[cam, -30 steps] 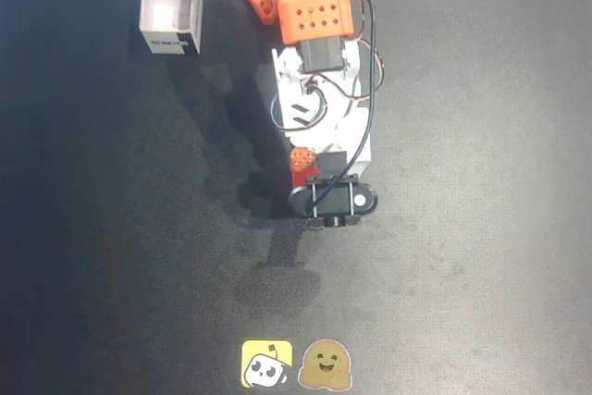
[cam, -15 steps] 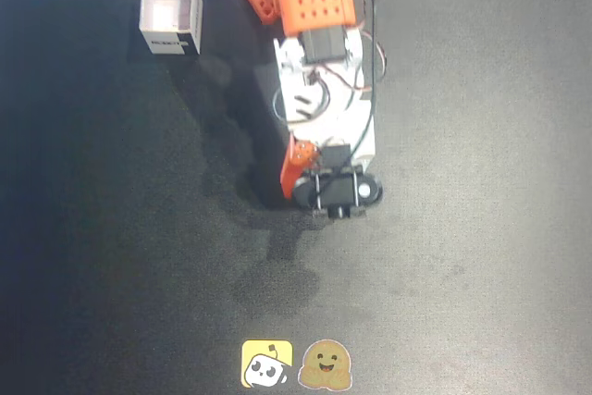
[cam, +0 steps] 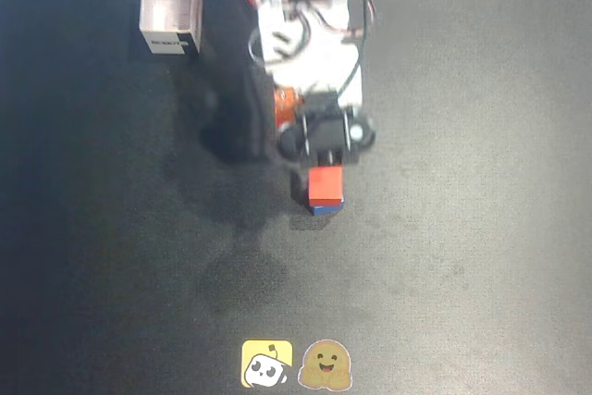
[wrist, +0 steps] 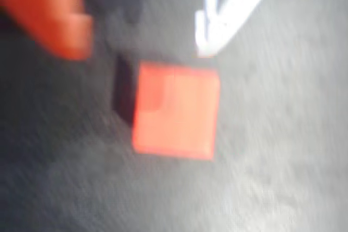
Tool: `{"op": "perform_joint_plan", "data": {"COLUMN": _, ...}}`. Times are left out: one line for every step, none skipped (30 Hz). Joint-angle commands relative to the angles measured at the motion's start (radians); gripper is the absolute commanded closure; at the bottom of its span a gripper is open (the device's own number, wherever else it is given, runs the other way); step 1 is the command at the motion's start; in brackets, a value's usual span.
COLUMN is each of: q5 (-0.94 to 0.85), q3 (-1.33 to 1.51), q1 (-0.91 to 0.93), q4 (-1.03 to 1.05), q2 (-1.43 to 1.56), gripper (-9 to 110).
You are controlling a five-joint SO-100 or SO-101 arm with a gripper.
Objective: Put the red cube on top of the blue cube.
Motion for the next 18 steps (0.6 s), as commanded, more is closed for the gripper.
{"op": "perform_joint_plan", "data": {"q5": -0.028, "q3": -0.041, "q1": 0.035, "q4": 0.058, "q2": 0.067, "gripper": 93}}
{"op": "perform_joint_plan", "data": {"q5": -0.029, "q3": -0.038, "q1": 0.044, "q4": 0.074, "q2": 0.078, "gripper": 94}}
{"op": "perform_joint_plan", "data": {"q5": -0.032, "q3": -0.034, "q1": 0.054, "q4": 0.087, "q2": 0.094, "gripper": 95}}
{"op": "perform_joint_plan", "data": {"q5": -0.048, "q3": -0.028, "q1": 0.067, "q4": 0.095, "q2": 0.109, "gripper": 97}}
{"op": "perform_joint_plan", "data": {"q5": -0.055, "q3": -0.023, "q1": 0.080, "q4": 0.106, "q2": 0.118, "gripper": 99}}
{"op": "perform_joint_plan", "data": {"q5": -0.058, "q3": -0.017, "q1": 0.092, "q4": 0.115, "q2": 0.123, "gripper": 99}}
{"op": "perform_joint_plan", "data": {"q5": -0.061, "q3": -0.011, "q1": 0.101, "q4": 0.120, "q2": 0.132, "gripper": 99}}
{"op": "perform_joint_plan", "data": {"q5": -0.067, "q3": 0.000, "q1": 0.112, "q4": 0.121, "q2": 0.146, "gripper": 99}}
{"op": "perform_joint_plan", "data": {"q5": -0.078, "q3": 0.015, "q1": 0.121, "q4": 0.121, "q2": 0.163, "gripper": 100}}
{"op": "perform_joint_plan", "data": {"q5": -0.078, "q3": 0.037, "q1": 0.127, "q4": 0.121, "q2": 0.183, "gripper": 101}}
{"op": "perform_joint_plan", "data": {"q5": -0.078, "q3": 0.063, "q1": 0.130, "q4": 0.120, "q2": 0.207, "gripper": 101}}
{"op": "perform_joint_plan", "data": {"q5": -0.077, "q3": 0.097, "q1": 0.130, "q4": 0.115, "q2": 0.244, "gripper": 101}}
{"op": "perform_joint_plan", "data": {"q5": -0.075, "q3": 0.130, "q1": 0.130, "q4": 0.109, "q2": 0.288, "gripper": 101}}
{"op": "perform_joint_plan", "data": {"q5": -0.075, "q3": 0.169, "q1": 0.130, "q4": 0.106, "q2": 0.337, "gripper": 101}}
{"op": "perform_joint_plan", "data": {"q5": -0.075, "q3": 0.207, "q1": 0.130, "q4": 0.107, "q2": 0.394, "gripper": 101}}
{"op": "perform_joint_plan", "data": {"q5": -0.075, "q3": 0.247, "q1": 0.130, "q4": 0.115, "q2": 0.454, "gripper": 101}}
{"op": "perform_joint_plan", "data": {"q5": -0.075, "q3": 0.287, "q1": 0.130, "q4": 0.124, "q2": 0.523, "gripper": 101}}
{"op": "perform_joint_plan", "data": {"q5": -0.075, "q3": 0.327, "q1": 0.130, "q4": 0.140, "q2": 0.598, "gripper": 101}}
